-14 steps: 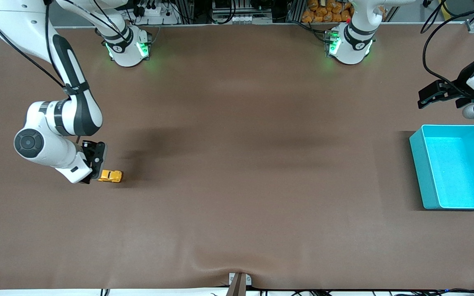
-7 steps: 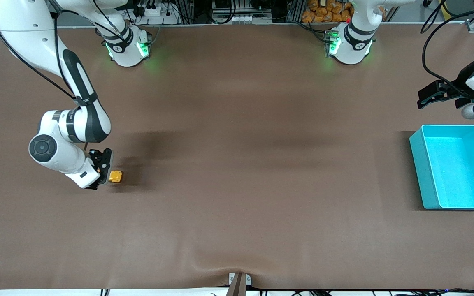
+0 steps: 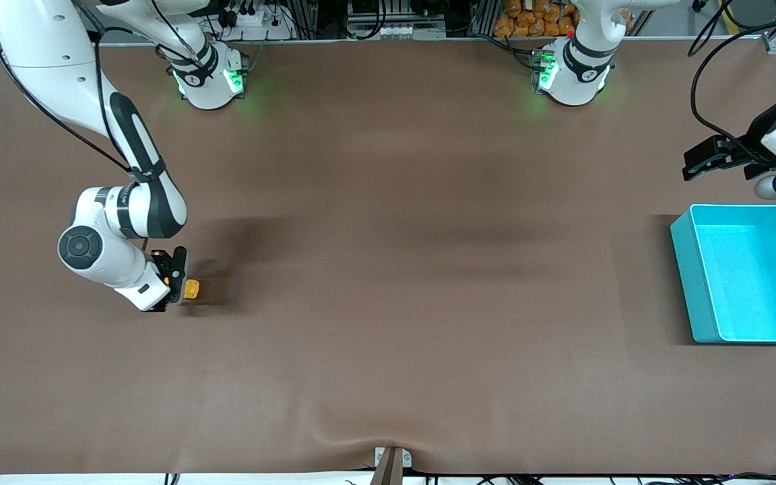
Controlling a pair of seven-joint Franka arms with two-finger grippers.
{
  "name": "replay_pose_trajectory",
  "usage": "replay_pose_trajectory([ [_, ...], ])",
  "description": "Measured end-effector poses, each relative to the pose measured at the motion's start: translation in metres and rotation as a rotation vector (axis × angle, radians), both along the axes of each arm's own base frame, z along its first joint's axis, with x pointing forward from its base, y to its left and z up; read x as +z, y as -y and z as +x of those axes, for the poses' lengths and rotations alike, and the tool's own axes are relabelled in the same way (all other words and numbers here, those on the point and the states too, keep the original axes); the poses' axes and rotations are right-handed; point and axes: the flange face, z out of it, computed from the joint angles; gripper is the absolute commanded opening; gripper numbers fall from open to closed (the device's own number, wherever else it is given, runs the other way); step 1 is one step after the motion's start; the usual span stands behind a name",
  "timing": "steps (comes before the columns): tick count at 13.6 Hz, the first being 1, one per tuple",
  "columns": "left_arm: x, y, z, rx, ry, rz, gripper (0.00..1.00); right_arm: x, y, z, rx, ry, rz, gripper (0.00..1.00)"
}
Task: Wind and store yellow beetle car
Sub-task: 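Close the right gripper on the yellow car's body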
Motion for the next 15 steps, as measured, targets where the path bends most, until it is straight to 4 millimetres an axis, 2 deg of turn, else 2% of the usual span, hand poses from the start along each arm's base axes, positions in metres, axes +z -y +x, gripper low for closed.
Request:
replay_pose_trajectory([
  [5,-0.0002,-0.0002,0.0001,0.000,0.000,0.000,1.00,-0.0089,0.0012,-0.0018,-0.001,-0.014,-0.002,0.50],
  [7,-0.0003,-0.0002,0.0002,0.000,-0.001,0.000,1.00,-0.0114,0.0013,-0.0023,-0.001,-0.017,-0.003,0.35],
  [9,-0.0004,-0.0002,0.0002,0.000,-0.001,0.000,1.00,-0.0102,0.0014,-0.0015,-0.001,-0.016,-0.003,0.27],
  [15,-0.0006,-0.0003,0.0003,0.001,-0.001,0.000,1.00,-0.0107,0.0087,-0.0017,-0.012,-0.018,-0.004,0.27],
])
